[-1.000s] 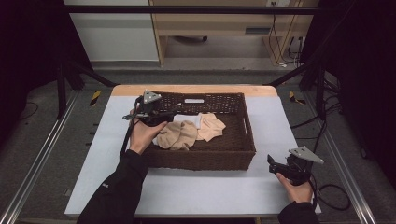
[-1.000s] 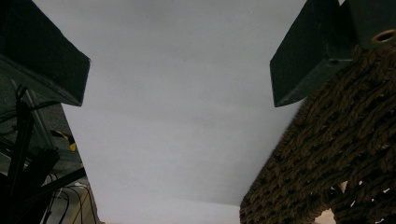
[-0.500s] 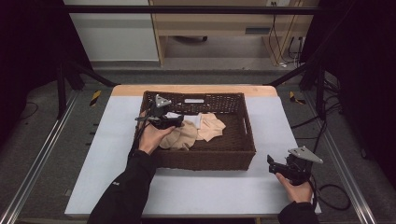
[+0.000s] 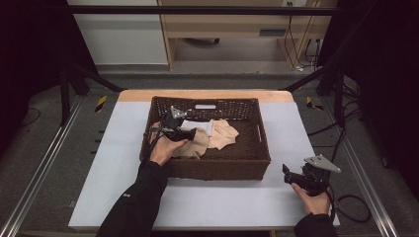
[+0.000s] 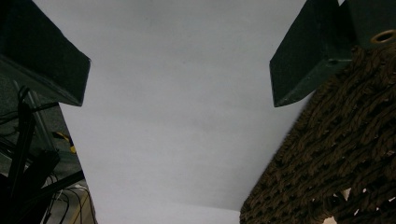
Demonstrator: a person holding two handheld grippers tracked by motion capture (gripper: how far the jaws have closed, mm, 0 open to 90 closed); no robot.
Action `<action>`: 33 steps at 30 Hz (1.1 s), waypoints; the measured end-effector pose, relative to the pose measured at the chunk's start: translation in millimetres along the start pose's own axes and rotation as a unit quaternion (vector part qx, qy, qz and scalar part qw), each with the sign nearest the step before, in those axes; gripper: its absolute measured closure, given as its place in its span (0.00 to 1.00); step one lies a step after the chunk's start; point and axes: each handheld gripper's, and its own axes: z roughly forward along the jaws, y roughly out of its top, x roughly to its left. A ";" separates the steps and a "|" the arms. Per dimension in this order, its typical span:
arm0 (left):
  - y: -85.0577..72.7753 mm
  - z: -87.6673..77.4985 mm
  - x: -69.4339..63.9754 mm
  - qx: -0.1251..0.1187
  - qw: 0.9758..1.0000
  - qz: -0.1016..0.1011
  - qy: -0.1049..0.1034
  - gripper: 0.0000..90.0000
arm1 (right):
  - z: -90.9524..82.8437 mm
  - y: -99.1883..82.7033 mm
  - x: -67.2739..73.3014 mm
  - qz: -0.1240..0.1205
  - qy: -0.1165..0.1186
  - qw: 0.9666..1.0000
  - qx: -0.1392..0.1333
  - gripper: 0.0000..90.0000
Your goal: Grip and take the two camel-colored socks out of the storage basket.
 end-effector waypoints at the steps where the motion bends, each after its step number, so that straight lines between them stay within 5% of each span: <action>1: -0.7 1.3 -0.9 0.004 1.000 0.002 0.004 0.34 | -0.3 -0.1 0.1 0.000 0.000 1.000 0.000 0.06; 11: -4.6 4.4 2.1 0.035 0.999 0.014 0.018 0.57 | 0.2 -0.2 0.5 -0.001 0.001 1.000 0.001 0.06; 14: -5.8 3.1 5.9 0.048 0.999 -0.002 0.020 0.73 | -0.1 -0.2 0.3 -0.001 0.000 1.000 0.001 0.07; 20: -6.0 -0.3 8.7 0.058 0.998 -0.019 0.013 0.89 | -0.4 -0.2 -0.2 -0.001 0.001 1.000 0.002 0.07; 28: -2.5 -14.8 11.5 -0.007 0.999 -0.046 0.000 0.92 | -1.0 -0.2 -0.3 0.000 0.002 1.000 0.002 0.07; 33: 3.5 -29.7 11.6 -0.071 0.996 -0.049 -0.007 0.92 | -1.6 0.0 -0.9 0.002 -0.001 1.000 0.000 0.07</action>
